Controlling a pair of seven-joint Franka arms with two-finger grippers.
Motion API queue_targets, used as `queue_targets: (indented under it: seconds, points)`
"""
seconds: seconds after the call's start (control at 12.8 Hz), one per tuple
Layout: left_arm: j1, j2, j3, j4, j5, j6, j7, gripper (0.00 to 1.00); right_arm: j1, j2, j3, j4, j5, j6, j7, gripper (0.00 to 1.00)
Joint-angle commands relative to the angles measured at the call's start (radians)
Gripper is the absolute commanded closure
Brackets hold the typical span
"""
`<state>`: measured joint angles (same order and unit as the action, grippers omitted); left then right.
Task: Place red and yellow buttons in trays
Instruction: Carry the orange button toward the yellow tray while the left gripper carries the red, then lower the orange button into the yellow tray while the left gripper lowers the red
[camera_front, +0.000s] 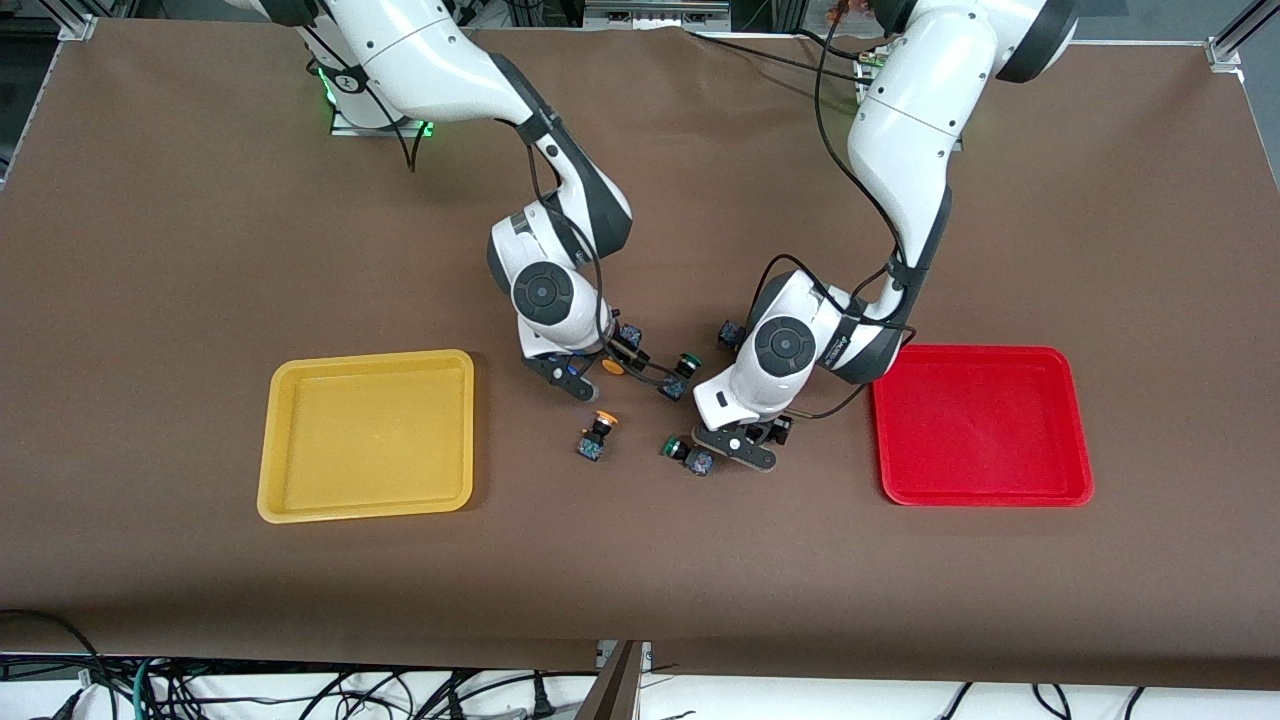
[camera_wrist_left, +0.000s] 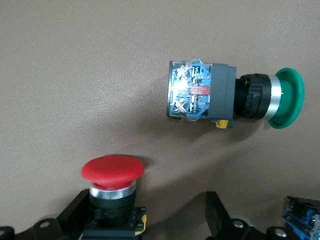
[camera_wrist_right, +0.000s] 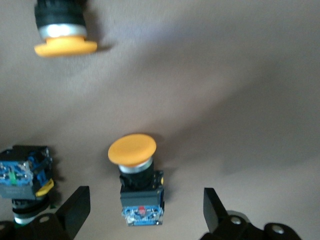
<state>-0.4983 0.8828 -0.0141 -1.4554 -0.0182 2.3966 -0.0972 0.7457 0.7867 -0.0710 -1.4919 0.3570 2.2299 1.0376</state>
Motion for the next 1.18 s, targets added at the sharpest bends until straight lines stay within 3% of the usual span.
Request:
queue_targets:
  seconds: [0.0,0.08,0.16,0.31,0.47,0.63,0.78,0.94,1.1]
  points:
    - [-0.008,-0.024,0.013,-0.019,0.017,-0.005,0.011,0.62,0.020,0.019,-0.012,0.010,0.042,0.034,0.006,0.00]
    - [-0.012,-0.028,0.017,-0.019,0.029,-0.007,0.010,0.87,0.026,0.028,-0.012,0.010,0.043,0.049,0.006,0.07]
    - [-0.011,-0.038,0.016,-0.017,0.067,-0.013,0.010,0.97,0.029,0.038,-0.012,0.010,0.045,0.072,0.006,0.26]
    - [0.000,-0.067,0.016,-0.014,0.092,-0.052,0.008,0.96,0.029,0.049,-0.012,0.010,0.046,0.086,0.006,0.67]
    - [0.003,-0.126,0.022,-0.005,0.090,-0.210,0.008,0.94,0.029,0.042,-0.012,0.012,0.045,0.083,-0.007,0.96]
    - [0.035,-0.195,0.023,-0.005,0.092,-0.400,0.019,0.94,0.015,0.010,-0.022,0.012,0.040,0.048,-0.027,1.00]
    - [0.087,-0.241,0.025,-0.002,0.093,-0.544,0.142,0.94,-0.073,-0.061,-0.024,0.021,0.030,-0.097,-0.109,1.00]
    - [0.154,-0.257,0.025,-0.005,0.095,-0.591,0.343,0.91,-0.182,-0.090,-0.032,0.047,0.023,-0.218,-0.303,1.00]
    - [0.228,-0.255,0.025,-0.010,0.095,-0.629,0.506,0.88,-0.262,-0.096,-0.088,0.045,-0.006,-0.268,-0.548,1.00]
